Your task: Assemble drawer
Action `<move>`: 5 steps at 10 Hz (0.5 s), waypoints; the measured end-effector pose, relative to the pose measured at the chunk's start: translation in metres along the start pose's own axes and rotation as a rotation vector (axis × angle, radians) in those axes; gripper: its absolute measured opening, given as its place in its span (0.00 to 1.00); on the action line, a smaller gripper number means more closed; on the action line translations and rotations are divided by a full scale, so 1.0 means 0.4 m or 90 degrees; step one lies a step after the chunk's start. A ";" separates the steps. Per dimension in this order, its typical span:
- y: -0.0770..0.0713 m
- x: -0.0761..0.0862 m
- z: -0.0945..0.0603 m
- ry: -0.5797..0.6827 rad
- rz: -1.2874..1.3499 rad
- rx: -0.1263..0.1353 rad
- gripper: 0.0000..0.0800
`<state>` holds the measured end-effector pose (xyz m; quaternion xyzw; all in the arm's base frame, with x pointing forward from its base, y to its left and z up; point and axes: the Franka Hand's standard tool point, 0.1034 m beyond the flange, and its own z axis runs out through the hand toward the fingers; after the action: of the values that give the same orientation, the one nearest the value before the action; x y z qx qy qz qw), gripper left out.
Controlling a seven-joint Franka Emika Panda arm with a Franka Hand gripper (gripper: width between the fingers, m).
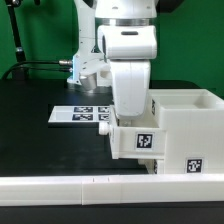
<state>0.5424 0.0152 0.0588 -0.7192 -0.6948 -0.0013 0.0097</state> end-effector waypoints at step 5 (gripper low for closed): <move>-0.002 0.015 -0.001 0.001 0.000 -0.001 0.06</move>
Offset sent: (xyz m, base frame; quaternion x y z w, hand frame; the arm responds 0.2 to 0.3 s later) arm 0.0000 0.0000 0.0000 0.0000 0.0000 0.0000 1.0000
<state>0.5420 0.0214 0.0593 -0.7189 -0.6950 -0.0022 0.0099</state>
